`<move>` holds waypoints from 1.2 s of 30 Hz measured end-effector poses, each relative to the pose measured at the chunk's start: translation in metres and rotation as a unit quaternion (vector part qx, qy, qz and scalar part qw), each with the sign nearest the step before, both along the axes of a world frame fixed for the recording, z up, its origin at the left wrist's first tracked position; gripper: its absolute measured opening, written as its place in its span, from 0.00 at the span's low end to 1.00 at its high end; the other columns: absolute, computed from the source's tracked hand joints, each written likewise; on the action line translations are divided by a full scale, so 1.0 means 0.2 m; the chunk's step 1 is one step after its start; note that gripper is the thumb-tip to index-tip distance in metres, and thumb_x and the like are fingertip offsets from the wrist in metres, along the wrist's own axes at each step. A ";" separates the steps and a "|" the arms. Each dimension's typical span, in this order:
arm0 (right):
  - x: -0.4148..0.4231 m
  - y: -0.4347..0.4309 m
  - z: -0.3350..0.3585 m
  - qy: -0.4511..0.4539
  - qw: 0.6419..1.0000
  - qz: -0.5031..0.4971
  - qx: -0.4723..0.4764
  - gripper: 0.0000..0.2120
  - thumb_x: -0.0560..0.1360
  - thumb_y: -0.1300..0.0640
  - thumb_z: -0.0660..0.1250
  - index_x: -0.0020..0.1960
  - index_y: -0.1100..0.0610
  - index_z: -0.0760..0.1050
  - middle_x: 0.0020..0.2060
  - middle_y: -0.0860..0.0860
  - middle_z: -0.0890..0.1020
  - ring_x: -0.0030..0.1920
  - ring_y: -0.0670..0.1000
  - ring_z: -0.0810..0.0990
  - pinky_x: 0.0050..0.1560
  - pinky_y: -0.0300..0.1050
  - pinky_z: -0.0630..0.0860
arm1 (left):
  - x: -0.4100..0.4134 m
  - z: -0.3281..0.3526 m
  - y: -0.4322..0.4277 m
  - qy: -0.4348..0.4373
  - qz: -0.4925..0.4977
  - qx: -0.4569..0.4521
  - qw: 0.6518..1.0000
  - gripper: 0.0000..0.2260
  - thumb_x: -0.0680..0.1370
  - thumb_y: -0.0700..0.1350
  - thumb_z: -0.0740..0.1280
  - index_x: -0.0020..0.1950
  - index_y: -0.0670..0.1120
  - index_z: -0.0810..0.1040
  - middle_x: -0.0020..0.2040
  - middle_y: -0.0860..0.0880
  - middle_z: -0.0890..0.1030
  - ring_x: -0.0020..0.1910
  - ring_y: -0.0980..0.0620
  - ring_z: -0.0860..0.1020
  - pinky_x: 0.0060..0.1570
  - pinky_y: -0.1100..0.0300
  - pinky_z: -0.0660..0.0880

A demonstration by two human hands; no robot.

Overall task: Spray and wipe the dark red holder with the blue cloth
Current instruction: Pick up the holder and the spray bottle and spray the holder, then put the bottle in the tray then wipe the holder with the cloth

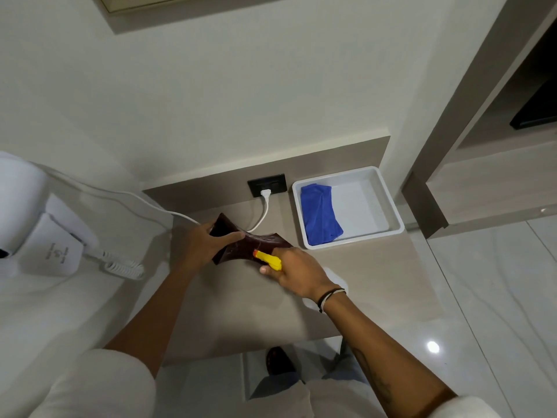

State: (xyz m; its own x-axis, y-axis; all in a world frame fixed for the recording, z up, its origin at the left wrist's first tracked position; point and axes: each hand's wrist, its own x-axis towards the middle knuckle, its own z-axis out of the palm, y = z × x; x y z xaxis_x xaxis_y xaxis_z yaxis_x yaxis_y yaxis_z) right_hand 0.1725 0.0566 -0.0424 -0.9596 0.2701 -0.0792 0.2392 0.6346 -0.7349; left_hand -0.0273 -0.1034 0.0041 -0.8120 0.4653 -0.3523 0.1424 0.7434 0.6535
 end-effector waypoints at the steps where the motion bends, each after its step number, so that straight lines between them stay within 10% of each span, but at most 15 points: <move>1: 0.01 0.01 -0.02 -0.011 1.000 -0.009 0.007 0.20 0.81 0.37 0.67 0.62 0.52 0.79 0.56 0.53 0.86 0.54 0.55 0.85 0.48 0.42 0.73 | 0.00 0.00 0.00 -0.002 0.000 -0.003 1.000 0.32 0.62 0.70 0.79 0.60 0.55 0.85 0.48 0.55 0.88 0.46 0.57 0.86 0.35 0.71 0.76; 11: 0.22 0.19 -0.13 -0.126 0.990 -0.052 0.040 0.18 0.80 0.36 0.66 0.52 0.51 0.76 0.51 0.54 0.86 0.50 0.57 0.84 0.44 0.46 0.69 | 0.01 0.01 0.01 0.027 -0.004 -0.036 0.999 0.43 0.59 0.74 0.78 0.68 0.52 0.81 0.51 0.55 0.86 0.41 0.60 0.83 0.31 0.75 0.74; 16: 0.24 0.44 -0.01 -0.071 0.989 -0.126 0.024 0.17 0.81 0.38 0.66 0.54 0.53 0.79 0.47 0.53 0.86 0.48 0.57 0.85 0.45 0.50 0.78 | 0.02 0.02 0.06 0.119 -0.049 -0.111 0.986 0.46 0.61 0.74 0.78 0.73 0.50 0.79 0.62 0.45 0.85 0.59 0.43 0.82 0.56 0.53 0.80; 20: 0.18 0.70 0.12 -0.009 0.978 -0.209 0.010 0.22 0.80 0.33 0.65 0.57 0.51 0.82 0.44 0.53 0.87 0.44 0.56 0.85 0.41 0.45 0.77 | 0.06 0.07 0.12 0.173 -0.109 -0.204 0.957 0.51 0.61 0.75 0.75 0.78 0.51 0.73 0.70 0.43 0.78 0.71 0.40 0.73 0.72 0.45 0.67; 24: 0.09 0.92 0.13 0.001 0.964 -0.266 0.008 0.24 0.80 0.37 0.67 0.61 0.57 0.81 0.52 0.58 0.88 0.48 0.59 0.85 0.53 0.59 0.84 | 0.11 0.10 0.16 0.180 -0.140 -0.226 0.947 0.51 0.59 0.74 0.68 0.79 0.51 0.71 0.68 0.45 0.76 0.70 0.42 0.70 0.72 0.49 0.66; 29: 0.02 1.05 0.03 -0.049 0.964 -0.261 -0.009 0.16 0.82 0.49 0.70 0.58 0.63 0.80 0.61 0.62 0.86 0.52 0.62 0.85 0.50 0.48 0.79 | 0.14 0.05 0.18 0.204 -0.152 -0.195 0.947 0.47 0.61 0.70 0.77 0.76 0.52 0.73 0.66 0.46 0.75 0.67 0.41 0.67 0.66 0.49 0.69; 36: 0.02 1.05 -0.04 -0.059 0.960 -0.267 -0.055 0.25 0.83 0.56 0.69 0.79 0.58 0.71 0.67 0.61 0.83 0.64 0.63 0.83 0.70 0.56 0.78 | 0.16 0.03 0.19 0.229 -0.174 -0.189 0.939 0.47 0.60 0.71 0.74 0.76 0.52 0.73 0.68 0.45 0.75 0.68 0.40 0.68 0.66 0.45 0.73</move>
State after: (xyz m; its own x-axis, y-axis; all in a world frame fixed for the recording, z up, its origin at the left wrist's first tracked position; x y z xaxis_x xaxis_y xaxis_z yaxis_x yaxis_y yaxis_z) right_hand 0.1766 0.2669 -0.0504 -0.6697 0.7045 -0.2347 0.5945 0.3194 -0.7379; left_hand 0.0040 -0.0659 0.0094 -0.7411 0.6418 -0.1972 0.6205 0.7669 0.1639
